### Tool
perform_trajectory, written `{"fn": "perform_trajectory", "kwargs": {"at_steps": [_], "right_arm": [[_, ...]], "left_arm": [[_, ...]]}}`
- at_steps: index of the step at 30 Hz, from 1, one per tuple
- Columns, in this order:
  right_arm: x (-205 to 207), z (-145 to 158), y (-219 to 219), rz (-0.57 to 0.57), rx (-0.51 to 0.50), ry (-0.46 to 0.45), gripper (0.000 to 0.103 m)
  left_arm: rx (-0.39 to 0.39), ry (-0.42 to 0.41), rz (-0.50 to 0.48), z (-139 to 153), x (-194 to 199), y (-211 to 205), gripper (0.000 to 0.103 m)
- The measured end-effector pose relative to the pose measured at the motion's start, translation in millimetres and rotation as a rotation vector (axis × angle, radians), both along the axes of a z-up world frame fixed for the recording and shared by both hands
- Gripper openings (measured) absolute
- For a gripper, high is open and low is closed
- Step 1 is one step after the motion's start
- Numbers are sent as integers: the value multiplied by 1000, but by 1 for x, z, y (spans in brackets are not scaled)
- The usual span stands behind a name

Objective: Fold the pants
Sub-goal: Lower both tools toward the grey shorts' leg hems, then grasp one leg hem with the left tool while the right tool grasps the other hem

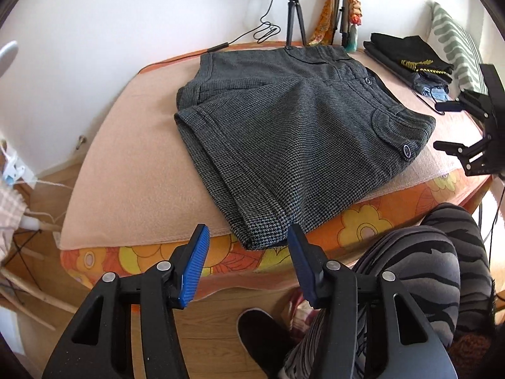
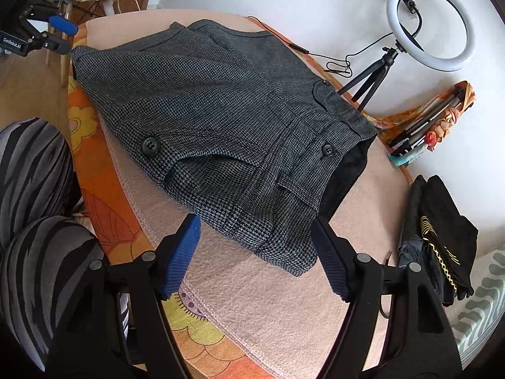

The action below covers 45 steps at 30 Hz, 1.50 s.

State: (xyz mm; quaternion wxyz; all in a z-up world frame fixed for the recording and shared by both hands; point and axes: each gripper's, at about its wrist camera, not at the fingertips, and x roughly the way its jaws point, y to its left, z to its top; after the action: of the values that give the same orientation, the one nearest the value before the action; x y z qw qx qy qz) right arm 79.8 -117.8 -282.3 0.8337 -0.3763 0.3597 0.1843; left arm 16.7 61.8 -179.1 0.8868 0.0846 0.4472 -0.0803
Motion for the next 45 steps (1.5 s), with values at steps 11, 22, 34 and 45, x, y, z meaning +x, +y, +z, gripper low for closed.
{"fn": "perform_trajectory", "kwargs": {"at_steps": [11, 22, 34, 45], "right_arm": [[16, -27, 13, 71, -139, 31, 63], [32, -9, 14, 53, -67, 104, 16], [56, 46, 12, 10, 53, 98, 14], [52, 63, 16, 32, 12, 47, 14]], "left_arm": [[156, -32, -294, -8, 12, -39, 51], [205, 5, -413, -32, 23, -58, 63], [311, 2, -362, -53, 35, -53, 63], [84, -42, -299, -12, 53, -13, 19]]}}
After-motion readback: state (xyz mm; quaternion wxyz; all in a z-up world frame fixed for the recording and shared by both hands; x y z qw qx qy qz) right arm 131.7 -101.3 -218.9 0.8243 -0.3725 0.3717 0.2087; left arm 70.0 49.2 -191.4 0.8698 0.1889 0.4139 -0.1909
